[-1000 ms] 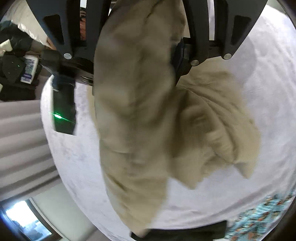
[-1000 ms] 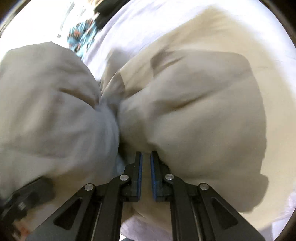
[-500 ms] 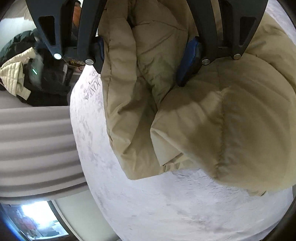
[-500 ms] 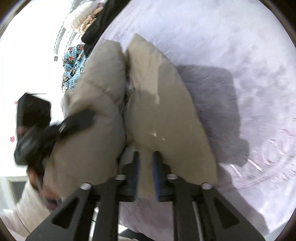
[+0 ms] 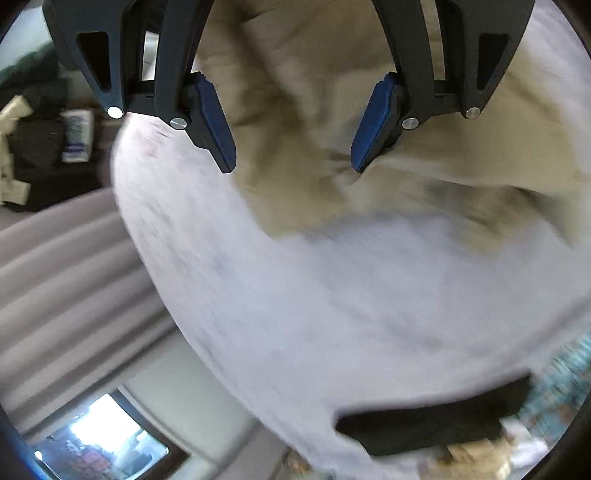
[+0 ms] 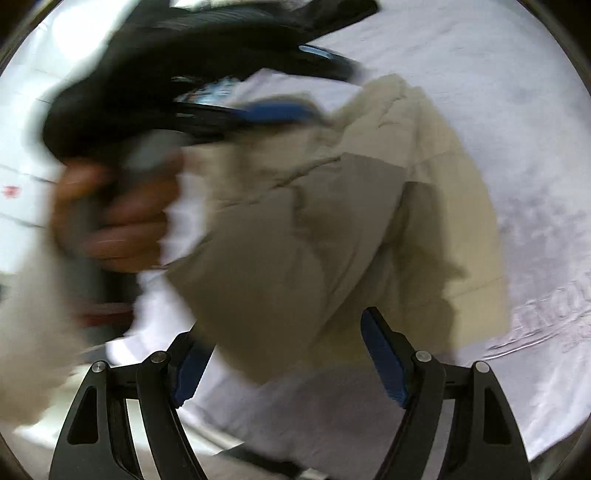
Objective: Fold large clothes
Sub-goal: 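Fold the lifted end onto the bundle and open both tools, then grasp the beige jacket bundle edge with both tools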
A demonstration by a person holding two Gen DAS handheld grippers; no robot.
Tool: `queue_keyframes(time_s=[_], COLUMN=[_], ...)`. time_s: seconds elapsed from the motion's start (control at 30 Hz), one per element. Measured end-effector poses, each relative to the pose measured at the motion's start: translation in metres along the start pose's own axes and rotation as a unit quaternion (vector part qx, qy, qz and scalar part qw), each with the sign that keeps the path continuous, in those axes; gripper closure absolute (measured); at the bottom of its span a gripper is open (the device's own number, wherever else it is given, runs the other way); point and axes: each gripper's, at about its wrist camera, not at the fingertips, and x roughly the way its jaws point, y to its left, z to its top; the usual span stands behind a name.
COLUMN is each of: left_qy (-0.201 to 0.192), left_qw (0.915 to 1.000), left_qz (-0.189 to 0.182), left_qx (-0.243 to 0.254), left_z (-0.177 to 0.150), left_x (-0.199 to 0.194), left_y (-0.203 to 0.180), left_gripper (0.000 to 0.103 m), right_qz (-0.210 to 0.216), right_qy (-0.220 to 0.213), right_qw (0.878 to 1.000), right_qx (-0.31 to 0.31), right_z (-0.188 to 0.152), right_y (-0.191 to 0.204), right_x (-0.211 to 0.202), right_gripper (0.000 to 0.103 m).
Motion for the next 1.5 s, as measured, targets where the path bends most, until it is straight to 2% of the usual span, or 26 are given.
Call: queue_keyframes(time_s=[0.03,0.07,0.13,0.23,0.27,0.37,0.43,0.57,0.7,0.83,0.9,0.97,1.03,1.1,1.13,1.17,1.2,1.23,1.33,1.43,1.47,1.5], left_qy=[-0.018,-0.039,-0.058,-0.063,-0.059,-0.045,-0.04,-0.042,-0.039,-0.039,-0.037,-0.036,-0.034,-0.033,-0.033,-0.034,-0.035,-0.036,-0.037,-0.034,-0.034,-0.036], left_qw=[0.9996,0.9977,0.9951,0.9815,0.9807,0.9825,0.9829,0.9837,0.9868,0.9845,0.9818,0.9821,0.9834,0.984,0.984,0.9838,0.9835,0.9831,0.9825,0.9819,0.9816,0.9816], left_qz=[0.023,0.055,0.081,0.181,0.186,0.172,0.168,0.169,0.156,0.17,0.184,0.184,0.178,0.175,0.175,0.176,0.178,0.18,0.182,0.186,0.188,0.187], left_qx=[0.0,0.0,-0.003,0.0,-0.005,-0.055,-0.064,-0.044,-0.019,0.021,0.028,0.019,0.008,0.005,0.003,0.002,0.001,0.0,-0.005,-0.005,-0.007,-0.01], left_z=[-0.001,-0.005,-0.015,-0.037,-0.042,-0.053,-0.05,-0.04,-0.033,-0.032,-0.032,-0.032,-0.031,-0.031,-0.031,-0.031,-0.032,-0.032,-0.032,-0.031,-0.031,-0.031], left_x=[-0.009,-0.022,-0.035,-0.039,-0.038,-0.026,-0.008,0.018,0.039,0.059,0.068,0.069,0.07,0.071,0.072,0.072,0.072,0.072,0.072,0.069,0.065,0.061], left_y=[0.007,0.02,0.042,0.077,0.085,0.107,0.102,0.082,0.052,0.023,0.018,0.02,0.027,0.031,0.031,0.031,0.031,0.03,0.028,0.028,0.029,0.03], left_gripper=[0.038,0.038,0.038,0.038,0.038,0.038,0.038,0.038,0.038,0.038,0.038,0.038,0.038,0.038,0.038,0.038,0.038,0.038,0.038,0.038,0.038,0.038], right_qz=[-0.009,-0.007,-0.004,-0.015,-0.024,-0.039,-0.041,-0.062,-0.078,-0.086,-0.059,-0.021,-0.015,-0.016,-0.011,0.006,0.015,0.032,0.069,0.101,0.082,0.058], right_qy=[-0.005,-0.007,-0.013,-0.043,-0.05,-0.053,-0.046,-0.049,-0.049,-0.04,-0.023,-0.022,-0.037,-0.068,-0.078,-0.097,-0.105,-0.114,-0.095,-0.053,-0.033,-0.034], right_qw=[1.0,0.999,0.998,0.997,0.996,0.995,0.994,0.992,0.988,0.985,0.984,0.979,0.978,0.981,0.981,0.981,0.982,0.982,0.985,0.985,0.986,0.986], right_qx=[0.013,0.03,0.06,0.068,0.065,0.074,0.094,0.099,0.122,0.144,0.168,0.2,0.206,0.183,0.176,0.165,0.159,0.146,0.127,0.132,0.141,0.153], right_z=[0.0,0.0,0.0,-0.005,-0.006,-0.007,-0.001,-0.003,-0.004,-0.011,-0.014,-0.014,-0.011,0.0,0.006,0.018,0.025,0.041,0.08,0.111,0.123,0.126], right_y=[-0.002,-0.006,-0.015,-0.017,-0.016,-0.015,-0.026,-0.038,-0.073,-0.106,-0.124,-0.137,-0.142,-0.139,-0.138,-0.136,-0.135,-0.133,-0.129,-0.132,-0.135,-0.139], right_x=[0.002,0.004,0.003,-0.011,-0.014,-0.015,-0.012,-0.017,-0.018,-0.007,-0.001,-0.012,-0.034,-0.068,-0.076,-0.091,-0.097,-0.1,-0.08,-0.028,-0.008,-0.004], right_gripper=[0.047,0.071,0.087,0.093,0.093,0.093,0.093,0.094,0.093,0.093,0.091,0.084,0.077,0.069,0.057,0.04,0.035,0.035,0.035,0.035,0.035,0.037])
